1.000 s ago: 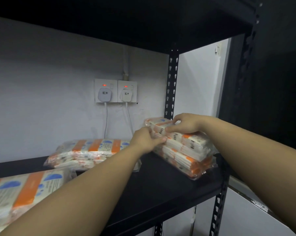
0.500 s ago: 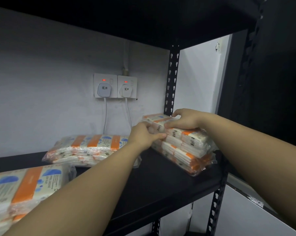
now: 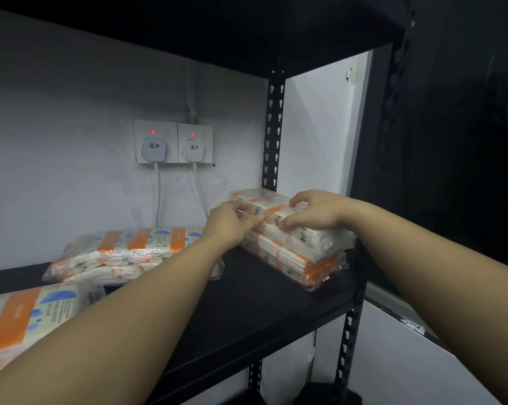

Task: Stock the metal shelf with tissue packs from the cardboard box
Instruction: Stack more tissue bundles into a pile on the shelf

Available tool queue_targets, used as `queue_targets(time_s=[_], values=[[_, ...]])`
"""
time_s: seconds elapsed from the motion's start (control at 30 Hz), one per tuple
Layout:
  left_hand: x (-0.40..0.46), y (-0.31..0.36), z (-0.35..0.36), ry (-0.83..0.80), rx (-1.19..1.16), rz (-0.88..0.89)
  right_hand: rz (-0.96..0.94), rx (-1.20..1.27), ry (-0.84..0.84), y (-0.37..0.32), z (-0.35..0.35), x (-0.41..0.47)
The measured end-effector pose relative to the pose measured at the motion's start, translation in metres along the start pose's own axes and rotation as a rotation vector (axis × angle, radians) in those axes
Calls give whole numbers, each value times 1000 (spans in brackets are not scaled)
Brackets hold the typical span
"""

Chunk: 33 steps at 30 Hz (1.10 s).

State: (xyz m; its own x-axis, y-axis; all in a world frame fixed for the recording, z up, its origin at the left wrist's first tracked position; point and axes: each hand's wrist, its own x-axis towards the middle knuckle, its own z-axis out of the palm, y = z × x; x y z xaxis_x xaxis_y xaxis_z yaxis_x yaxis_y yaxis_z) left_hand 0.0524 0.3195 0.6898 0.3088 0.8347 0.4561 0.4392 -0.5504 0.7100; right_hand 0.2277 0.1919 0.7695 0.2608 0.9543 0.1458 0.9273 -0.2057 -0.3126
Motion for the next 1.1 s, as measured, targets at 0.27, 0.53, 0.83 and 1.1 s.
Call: queue_targets(time_s=[0.27, 0.53, 0.83, 1.1], values=[[-14, 7, -1, -80, 210, 75, 22, 48, 9, 3, -7, -8], [-26, 7, 7, -223, 191, 227, 93, -11, -127, 13, -13, -10], [-33, 10, 14, -139, 243, 197, 184, 115, -255, 18, -14, 1], [-37, 12, 24, -209, 285, 178, 268, 228, -374, 20, -10, 5]])
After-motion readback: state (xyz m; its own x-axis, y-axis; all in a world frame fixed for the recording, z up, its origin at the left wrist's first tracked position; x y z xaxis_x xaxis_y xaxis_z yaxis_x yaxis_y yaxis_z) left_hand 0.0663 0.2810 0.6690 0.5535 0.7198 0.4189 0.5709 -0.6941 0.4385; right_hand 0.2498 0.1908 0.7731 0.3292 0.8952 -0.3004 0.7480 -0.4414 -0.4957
